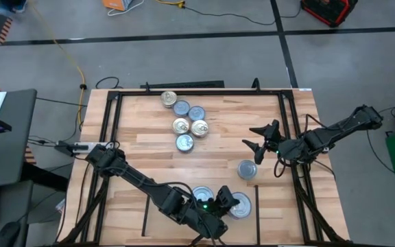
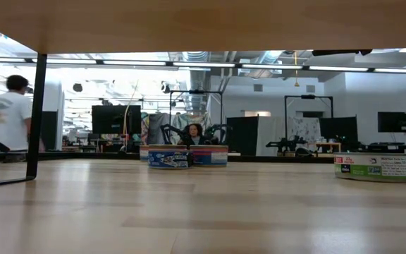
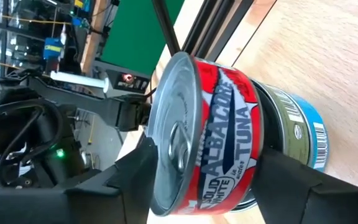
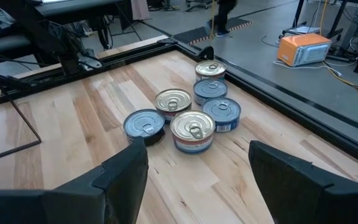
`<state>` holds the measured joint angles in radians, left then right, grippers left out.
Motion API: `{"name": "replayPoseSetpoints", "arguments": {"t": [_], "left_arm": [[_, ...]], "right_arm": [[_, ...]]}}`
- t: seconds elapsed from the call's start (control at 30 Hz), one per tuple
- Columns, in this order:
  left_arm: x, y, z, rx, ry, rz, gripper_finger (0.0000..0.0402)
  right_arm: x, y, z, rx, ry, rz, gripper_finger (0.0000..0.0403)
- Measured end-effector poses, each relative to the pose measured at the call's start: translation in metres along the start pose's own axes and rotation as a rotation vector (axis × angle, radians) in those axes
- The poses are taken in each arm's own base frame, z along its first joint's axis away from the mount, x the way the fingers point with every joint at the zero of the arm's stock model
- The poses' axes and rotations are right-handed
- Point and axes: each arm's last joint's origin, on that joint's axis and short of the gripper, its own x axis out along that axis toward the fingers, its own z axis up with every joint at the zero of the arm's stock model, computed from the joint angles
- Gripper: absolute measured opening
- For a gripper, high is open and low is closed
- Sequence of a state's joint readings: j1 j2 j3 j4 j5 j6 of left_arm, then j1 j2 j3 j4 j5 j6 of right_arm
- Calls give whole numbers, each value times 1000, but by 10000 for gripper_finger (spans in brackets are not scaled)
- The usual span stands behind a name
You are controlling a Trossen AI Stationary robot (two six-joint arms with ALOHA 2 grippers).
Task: Stack canned seafood by type on shelf
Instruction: Put the red tuna can on the top of the right stacked tuna cans on the shelf
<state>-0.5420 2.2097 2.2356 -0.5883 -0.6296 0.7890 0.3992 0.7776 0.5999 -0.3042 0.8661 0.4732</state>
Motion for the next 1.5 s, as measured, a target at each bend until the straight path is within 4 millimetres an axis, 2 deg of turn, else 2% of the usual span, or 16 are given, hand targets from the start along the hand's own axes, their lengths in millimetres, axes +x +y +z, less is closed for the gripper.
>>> {"name": "replayPoseSetpoints", "arguments": {"t": [0.3, 0.5, 0.8, 1.3, 1.4, 1.5], "left_arm": [[-6, -5, 6, 11, 10, 22, 240], [-16, -1, 11, 7, -3, 13, 241], [-18, -2, 8, -19, 16, -33, 241], [-23, 3, 8, -11, 18, -15, 241], [-32, 8, 12, 0, 24, 17, 241], [-53, 29, 12, -83, -25, 16, 237]], "right_arm": [[0, 0, 0, -1, 0, 0, 302], [0, 0, 0, -2, 2, 0, 302], [0, 0, 0, -2, 1, 0, 302], [0, 0, 0, -2, 2, 3, 302], [0, 0, 0, -2, 2, 3, 302], [0, 1, 0, -1, 4, 4, 302]]}}
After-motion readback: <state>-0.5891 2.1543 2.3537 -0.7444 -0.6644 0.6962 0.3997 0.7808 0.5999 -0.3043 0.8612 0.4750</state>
